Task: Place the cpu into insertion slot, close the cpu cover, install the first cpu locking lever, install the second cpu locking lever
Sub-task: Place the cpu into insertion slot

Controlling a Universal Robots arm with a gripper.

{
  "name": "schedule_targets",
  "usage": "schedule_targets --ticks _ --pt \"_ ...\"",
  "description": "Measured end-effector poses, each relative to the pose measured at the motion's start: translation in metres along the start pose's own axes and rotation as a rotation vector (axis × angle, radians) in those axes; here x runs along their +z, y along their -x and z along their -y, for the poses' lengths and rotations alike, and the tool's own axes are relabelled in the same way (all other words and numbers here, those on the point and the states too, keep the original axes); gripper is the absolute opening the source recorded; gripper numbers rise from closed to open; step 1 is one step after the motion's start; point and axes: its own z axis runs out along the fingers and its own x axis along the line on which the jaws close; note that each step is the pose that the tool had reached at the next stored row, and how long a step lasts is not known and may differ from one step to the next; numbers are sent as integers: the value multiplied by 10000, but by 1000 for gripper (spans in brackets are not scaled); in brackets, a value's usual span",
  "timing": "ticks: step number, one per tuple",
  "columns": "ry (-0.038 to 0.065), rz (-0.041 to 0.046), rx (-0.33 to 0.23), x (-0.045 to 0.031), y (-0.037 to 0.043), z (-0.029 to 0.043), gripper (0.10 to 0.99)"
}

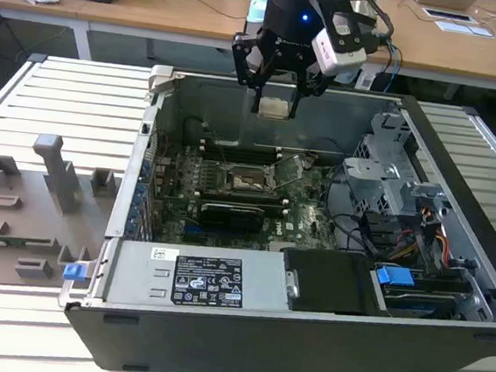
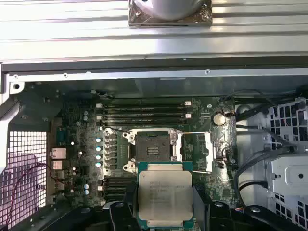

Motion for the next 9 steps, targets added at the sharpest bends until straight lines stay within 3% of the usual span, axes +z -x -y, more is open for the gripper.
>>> schedule_targets --ticks 9 --pt "1 0 0 100 2 9 545"
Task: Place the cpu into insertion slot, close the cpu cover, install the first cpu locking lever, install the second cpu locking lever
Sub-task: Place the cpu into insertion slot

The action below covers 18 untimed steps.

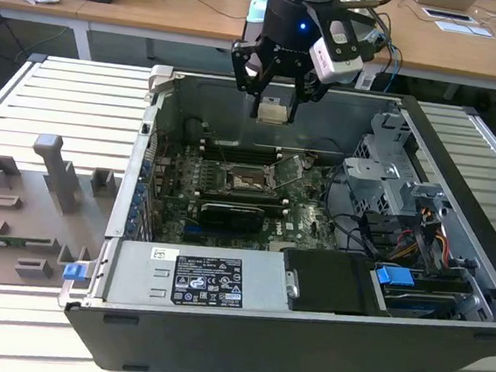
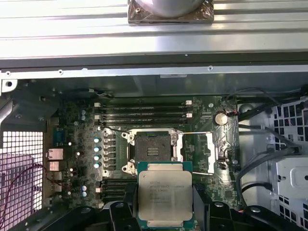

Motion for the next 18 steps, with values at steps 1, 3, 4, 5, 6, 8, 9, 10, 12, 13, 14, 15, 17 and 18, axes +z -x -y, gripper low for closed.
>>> schedule_targets --ticks 1,3,4,5,6,8,9,10,12,13,14,15,17,18 --pt "1 0 0 15 0 1 545" --pt "1 0 -1 54 1 5 545" --pt "0 0 0 70 2 6 545" --pt "0 0 0 95 2 9 545" --pt "0 0 0 131 3 12 545" --pt "0 0 0 186 4 17 545" --pt "1 0 -1 214 4 19 545" --pt "0 0 -1 233 5 21 545" --pt "0 -1 -1 270 5 24 545" --pt "0 -1 0 282 6 25 545" --pt "0 0 0 294 6 26 545" --pt "0 0 0 306 6 27 545" --pt "0 -1 0 327 6 29 545" --pt "0 0 -1 335 7 30 545"
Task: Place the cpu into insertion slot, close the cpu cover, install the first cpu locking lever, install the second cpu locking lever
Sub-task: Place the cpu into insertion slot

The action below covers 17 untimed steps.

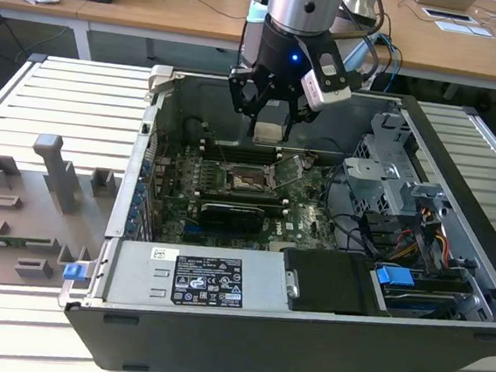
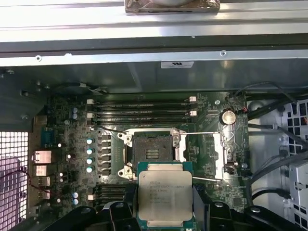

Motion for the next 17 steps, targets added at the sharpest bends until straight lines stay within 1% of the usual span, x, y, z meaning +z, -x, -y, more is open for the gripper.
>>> schedule_targets --ticks 12,14,17 --pt "0 0 0 139 3 12 545" --pt "0 0 0 185 4 16 545" --pt "-2 0 1 284 5 25 545"
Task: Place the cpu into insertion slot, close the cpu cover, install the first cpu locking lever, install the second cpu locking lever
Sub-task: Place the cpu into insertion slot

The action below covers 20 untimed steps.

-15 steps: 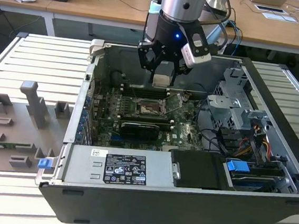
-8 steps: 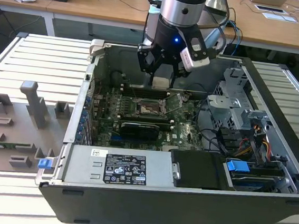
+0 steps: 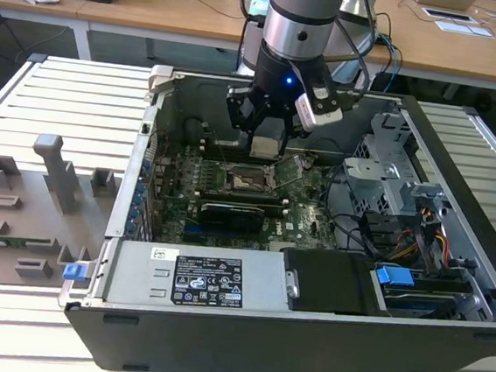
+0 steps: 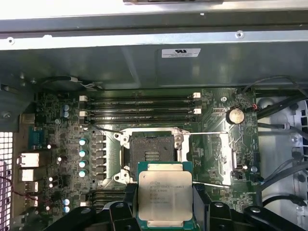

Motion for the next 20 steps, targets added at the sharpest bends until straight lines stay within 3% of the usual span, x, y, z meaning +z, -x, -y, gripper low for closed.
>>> schedule_targets --ticks 5,9,11,20 --pt "-11 0 1 68 0 -15 545" --pt "-20 1 0 108 -1 -120 545" --pt "-21 0 -1 141 -1 -140 545" --pt "-25 6 67 151 -1 -141 545"
